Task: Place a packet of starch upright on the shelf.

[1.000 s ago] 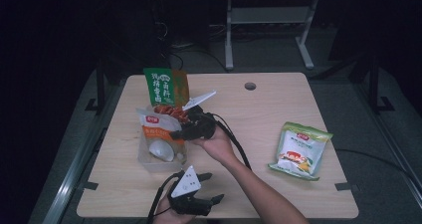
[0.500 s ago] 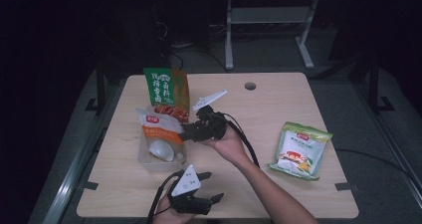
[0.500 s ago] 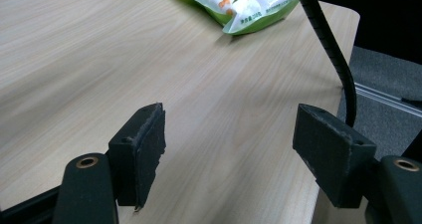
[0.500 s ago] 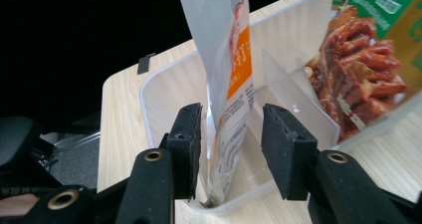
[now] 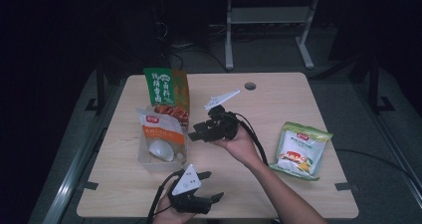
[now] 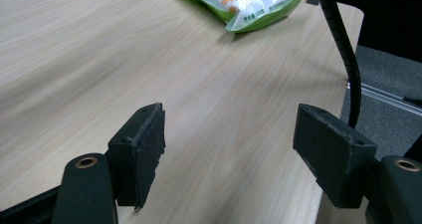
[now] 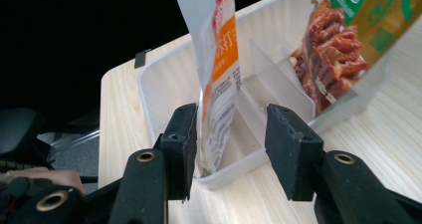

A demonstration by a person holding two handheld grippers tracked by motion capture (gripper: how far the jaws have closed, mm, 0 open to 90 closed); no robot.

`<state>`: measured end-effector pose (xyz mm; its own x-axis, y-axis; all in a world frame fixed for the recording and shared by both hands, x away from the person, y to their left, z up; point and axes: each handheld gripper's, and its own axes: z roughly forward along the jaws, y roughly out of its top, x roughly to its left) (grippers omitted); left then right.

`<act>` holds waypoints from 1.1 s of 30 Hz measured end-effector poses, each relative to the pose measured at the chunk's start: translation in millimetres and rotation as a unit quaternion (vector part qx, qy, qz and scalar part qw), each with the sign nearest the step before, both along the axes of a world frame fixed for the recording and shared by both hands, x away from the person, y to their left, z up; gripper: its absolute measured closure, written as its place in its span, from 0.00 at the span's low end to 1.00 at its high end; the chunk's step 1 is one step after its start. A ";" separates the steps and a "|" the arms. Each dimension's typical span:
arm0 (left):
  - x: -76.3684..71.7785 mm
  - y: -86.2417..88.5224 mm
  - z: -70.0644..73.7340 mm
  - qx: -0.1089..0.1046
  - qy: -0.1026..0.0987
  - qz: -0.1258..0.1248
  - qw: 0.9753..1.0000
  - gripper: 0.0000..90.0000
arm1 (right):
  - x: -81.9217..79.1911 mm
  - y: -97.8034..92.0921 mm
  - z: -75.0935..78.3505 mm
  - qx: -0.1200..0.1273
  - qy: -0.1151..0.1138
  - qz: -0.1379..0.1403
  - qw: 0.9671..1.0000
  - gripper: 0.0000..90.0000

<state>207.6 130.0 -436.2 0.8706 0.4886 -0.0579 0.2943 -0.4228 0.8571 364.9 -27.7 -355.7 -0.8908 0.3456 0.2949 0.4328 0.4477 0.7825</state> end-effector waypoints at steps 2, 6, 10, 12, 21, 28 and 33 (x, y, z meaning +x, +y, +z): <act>0.5 0.3 0.0 0.003 0.000 0.000 1.000 0.31 | -0.5 -3.9 -0.6 -0.001 0.003 -0.004 1.000 0.60; 1.0 0.1 -0.8 0.000 0.001 0.001 1.000 0.31 | -1.5 -13.7 -0.8 -0.005 0.008 -0.013 1.000 0.59; 0.9 -1.0 -1.5 -0.001 0.003 0.001 1.000 0.31 | -2.2 -25.3 -0.9 -0.009 0.008 -0.022 1.000 0.58; 1.0 -1.6 -1.8 0.001 0.004 0.000 1.000 0.31 | -3.1 -31.9 -0.9 -0.013 0.009 -0.028 1.000 0.57; 1.4 -4.1 -3.7 0.003 0.007 -0.002 1.000 0.31 | -7.2 -71.1 -0.3 -0.021 0.009 -0.053 0.998 0.52; 1.9 -8.8 -6.0 0.008 0.005 -0.010 1.000 0.31 | -14.2 -114.3 -3.0 -0.027 0.016 -0.090 0.995 0.49; 3.4 -16.3 -5.9 0.010 0.009 -0.016 1.000 0.31 | -21.5 -147.7 -8.6 -0.030 0.024 -0.121 0.992 0.46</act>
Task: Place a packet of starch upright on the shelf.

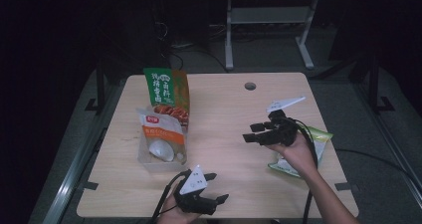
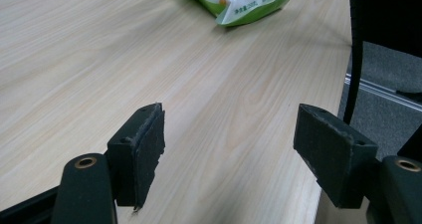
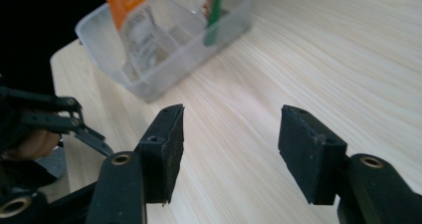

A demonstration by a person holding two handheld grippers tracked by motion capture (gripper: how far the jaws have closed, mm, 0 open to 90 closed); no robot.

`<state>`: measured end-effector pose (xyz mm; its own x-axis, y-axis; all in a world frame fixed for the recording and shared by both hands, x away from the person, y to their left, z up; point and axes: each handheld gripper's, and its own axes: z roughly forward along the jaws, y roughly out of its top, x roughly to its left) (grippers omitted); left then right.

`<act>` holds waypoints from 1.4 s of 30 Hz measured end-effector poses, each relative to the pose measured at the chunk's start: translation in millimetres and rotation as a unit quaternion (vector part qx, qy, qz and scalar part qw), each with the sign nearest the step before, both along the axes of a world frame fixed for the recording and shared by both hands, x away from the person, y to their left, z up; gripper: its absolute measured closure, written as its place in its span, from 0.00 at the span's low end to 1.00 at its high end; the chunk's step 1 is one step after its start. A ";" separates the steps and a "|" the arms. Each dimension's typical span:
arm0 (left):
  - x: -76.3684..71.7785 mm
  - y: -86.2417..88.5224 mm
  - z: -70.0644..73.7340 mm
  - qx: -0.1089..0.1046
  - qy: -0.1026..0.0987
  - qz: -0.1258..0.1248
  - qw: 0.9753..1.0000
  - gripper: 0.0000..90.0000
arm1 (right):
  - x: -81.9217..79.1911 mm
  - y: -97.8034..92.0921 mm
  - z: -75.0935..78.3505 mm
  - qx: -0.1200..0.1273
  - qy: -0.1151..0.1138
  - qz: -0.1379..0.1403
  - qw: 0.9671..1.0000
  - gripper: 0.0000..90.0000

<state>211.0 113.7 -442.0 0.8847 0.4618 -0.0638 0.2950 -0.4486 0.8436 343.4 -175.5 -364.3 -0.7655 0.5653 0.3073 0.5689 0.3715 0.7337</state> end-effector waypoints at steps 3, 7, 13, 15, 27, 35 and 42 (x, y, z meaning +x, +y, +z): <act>2.7 -6.1 0.5 -0.002 0.003 -0.006 1.000 0.31 | -4.5 -16.0 -2.5 -0.013 -0.001 -0.015 1.000 0.45; 7.0 -16.6 1.8 0.000 0.009 -0.016 1.000 0.31 | -11.0 -38.6 -5.7 -0.024 0.000 -0.037 0.999 0.44; 14.8 -35.7 7.0 -0.008 0.007 -0.028 1.000 0.31 | -19.3 -71.4 -12.4 -0.034 0.007 -0.074 0.997 0.43; 18.0 -44.1 9.0 -0.011 0.009 -0.033 0.999 0.31 | -22.0 -82.2 -16.2 -0.035 0.008 -0.087 0.996 0.42; 34.8 -82.9 14.4 -0.006 0.011 -0.060 0.998 0.32 | -37.3 -135.3 -36.7 -0.042 0.026 -0.147 0.988 0.41; 45.4 -104.3 14.4 -0.001 0.010 -0.067 0.998 0.32 | -47.9 -163.6 -49.5 -0.048 0.032 -0.181 0.982 0.41; 53.1 -113.9 11.5 -0.001 0.019 -0.066 0.998 0.32 | -52.8 -185.1 -61.7 -0.046 0.040 -0.209 0.976 0.41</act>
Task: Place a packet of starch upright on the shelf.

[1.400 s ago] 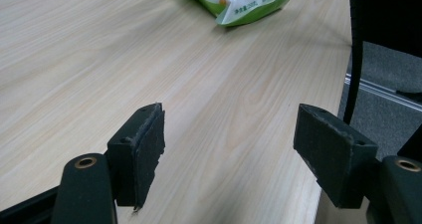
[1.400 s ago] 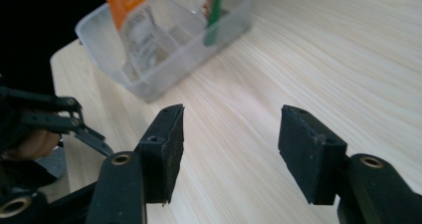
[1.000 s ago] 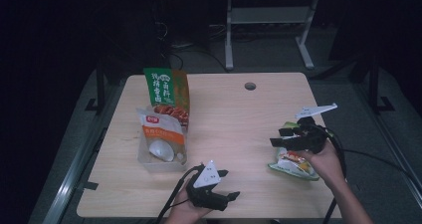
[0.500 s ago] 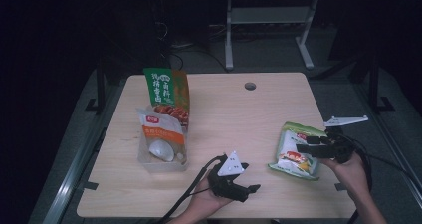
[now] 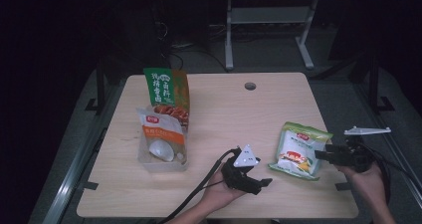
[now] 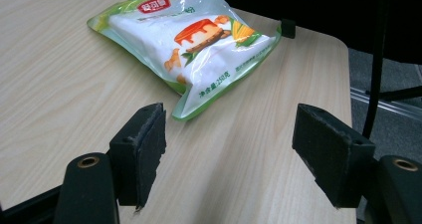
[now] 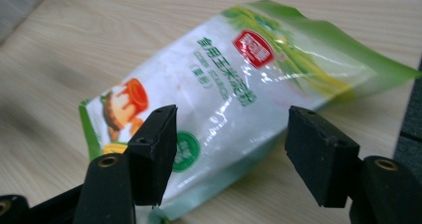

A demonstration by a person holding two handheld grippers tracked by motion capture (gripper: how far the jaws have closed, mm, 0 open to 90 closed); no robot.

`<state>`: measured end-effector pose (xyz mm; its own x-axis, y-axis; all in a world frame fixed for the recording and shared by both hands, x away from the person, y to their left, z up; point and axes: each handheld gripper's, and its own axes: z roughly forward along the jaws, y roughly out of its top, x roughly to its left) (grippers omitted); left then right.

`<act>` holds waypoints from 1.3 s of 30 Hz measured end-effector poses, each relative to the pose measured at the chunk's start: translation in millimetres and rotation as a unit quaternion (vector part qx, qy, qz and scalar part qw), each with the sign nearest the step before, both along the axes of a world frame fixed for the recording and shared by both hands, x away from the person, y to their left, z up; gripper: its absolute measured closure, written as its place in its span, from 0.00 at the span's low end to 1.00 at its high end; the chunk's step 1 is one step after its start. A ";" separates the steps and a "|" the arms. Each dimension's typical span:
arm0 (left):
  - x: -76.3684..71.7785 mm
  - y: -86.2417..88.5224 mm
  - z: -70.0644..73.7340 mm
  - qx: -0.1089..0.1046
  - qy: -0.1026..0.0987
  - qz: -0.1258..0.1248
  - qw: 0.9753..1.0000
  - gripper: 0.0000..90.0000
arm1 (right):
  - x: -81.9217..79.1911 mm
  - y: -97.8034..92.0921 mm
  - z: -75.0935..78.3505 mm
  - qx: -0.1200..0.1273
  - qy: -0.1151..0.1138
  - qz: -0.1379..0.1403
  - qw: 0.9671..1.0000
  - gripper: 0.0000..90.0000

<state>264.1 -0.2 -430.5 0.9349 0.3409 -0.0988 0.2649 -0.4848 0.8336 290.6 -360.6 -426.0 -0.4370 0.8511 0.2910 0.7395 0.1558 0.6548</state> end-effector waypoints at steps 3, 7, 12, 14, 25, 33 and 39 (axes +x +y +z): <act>2.2 -1.8 -1.2 0.002 0.002 0.001 1.000 0.32 | 0.0 -4.9 -5.6 0.001 0.006 -0.008 1.000 0.40; 4.6 -3.3 -2.7 0.004 0.003 0.002 1.000 0.32 | 2.1 -9.0 -14.8 0.005 0.014 -0.016 1.000 0.41; 5.8 -4.7 -3.7 0.007 0.004 0.002 1.000 0.32 | 7.5 -8.8 -25.5 0.030 0.031 -0.018 0.999 0.42; 6.1 -4.9 -4.0 0.007 0.004 0.002 1.000 0.32 | 10.3 -6.5 -27.9 0.034 0.035 -0.016 0.999 0.45; 9.6 -3.6 -5.2 0.007 0.012 0.009 1.000 0.31 | 18.0 -1.7 -36.9 0.100 0.053 -0.003 0.994 0.76; 13.5 -4.1 -8.2 0.007 0.022 0.011 1.000 0.31 | 10.4 7.9 -32.5 0.090 0.044 0.028 0.995 0.96; 16.6 -5.1 -12.7 0.008 0.038 0.015 0.999 0.30 | 0.6 18.3 -30.0 0.099 0.032 0.041 0.994 0.98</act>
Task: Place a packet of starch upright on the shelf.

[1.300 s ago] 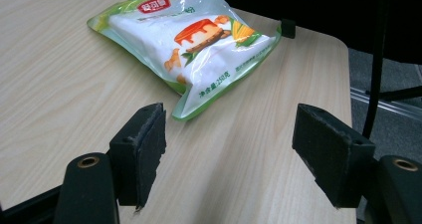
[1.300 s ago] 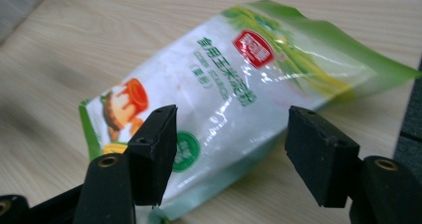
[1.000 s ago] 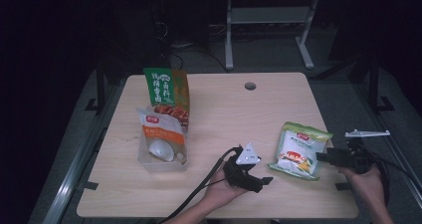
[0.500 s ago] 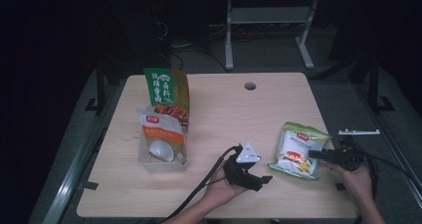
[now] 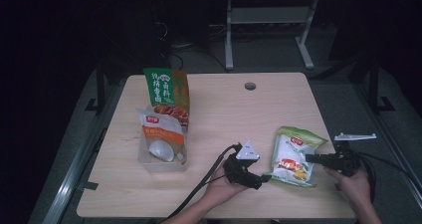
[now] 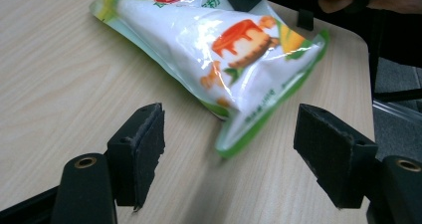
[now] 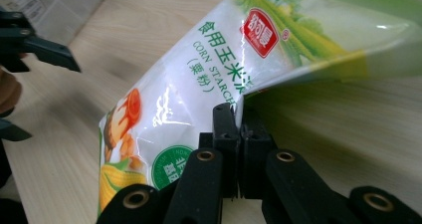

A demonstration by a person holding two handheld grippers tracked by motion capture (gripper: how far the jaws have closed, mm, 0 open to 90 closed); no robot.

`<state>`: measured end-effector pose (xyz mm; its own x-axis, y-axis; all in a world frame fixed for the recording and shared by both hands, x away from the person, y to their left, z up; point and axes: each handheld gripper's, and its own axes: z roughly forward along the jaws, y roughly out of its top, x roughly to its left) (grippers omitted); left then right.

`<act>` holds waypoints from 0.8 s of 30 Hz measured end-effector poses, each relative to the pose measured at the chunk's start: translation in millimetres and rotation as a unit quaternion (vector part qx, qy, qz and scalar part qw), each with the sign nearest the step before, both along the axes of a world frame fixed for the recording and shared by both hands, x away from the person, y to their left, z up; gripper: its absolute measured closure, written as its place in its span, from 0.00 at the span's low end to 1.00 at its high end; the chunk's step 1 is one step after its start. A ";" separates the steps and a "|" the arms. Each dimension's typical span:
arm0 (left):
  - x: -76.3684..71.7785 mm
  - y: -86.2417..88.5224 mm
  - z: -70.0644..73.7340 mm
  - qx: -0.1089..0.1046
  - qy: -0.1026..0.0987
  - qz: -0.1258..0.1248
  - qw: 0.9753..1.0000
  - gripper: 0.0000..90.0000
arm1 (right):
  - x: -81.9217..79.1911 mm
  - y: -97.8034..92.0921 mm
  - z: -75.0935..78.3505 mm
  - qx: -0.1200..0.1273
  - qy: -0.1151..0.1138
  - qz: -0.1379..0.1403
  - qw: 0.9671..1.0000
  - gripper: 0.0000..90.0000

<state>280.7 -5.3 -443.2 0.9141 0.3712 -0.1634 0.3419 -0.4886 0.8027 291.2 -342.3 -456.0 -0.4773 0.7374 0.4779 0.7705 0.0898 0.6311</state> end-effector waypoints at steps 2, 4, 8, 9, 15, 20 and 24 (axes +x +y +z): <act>1.0 -0.6 -2.3 0.002 0.006 -0.002 1.000 0.30 | -3.2 3.2 0.8 0.003 -0.010 0.006 1.000 0.98; 1.7 -1.3 -4.3 0.002 0.013 0.000 1.000 0.30 | -5.7 6.1 3.4 0.004 -0.017 0.009 1.000 0.99; 4.7 -2.0 -7.4 -0.002 0.026 0.004 1.000 0.30 | -8.7 9.4 9.4 0.003 -0.038 0.014 0.999 0.99; 5.8 -2.0 -7.6 -0.003 0.028 0.004 1.000 0.30 | -9.6 10.5 11.3 0.003 -0.040 0.014 0.999 0.99; 12.4 -5.3 -10.7 -0.018 0.054 0.006 0.998 0.30 | -14.8 13.5 18.5 0.008 -0.064 0.021 0.998 0.99; 19.0 -12.1 -16.1 -0.036 0.080 0.003 0.996 0.30 | -19.5 13.1 20.6 0.020 -0.086 0.026 0.996 0.99; 22.8 -19.7 -18.9 -0.039 0.106 -0.004 0.994 0.32 | -23.0 14.7 25.3 0.026 -0.105 0.034 0.994 0.99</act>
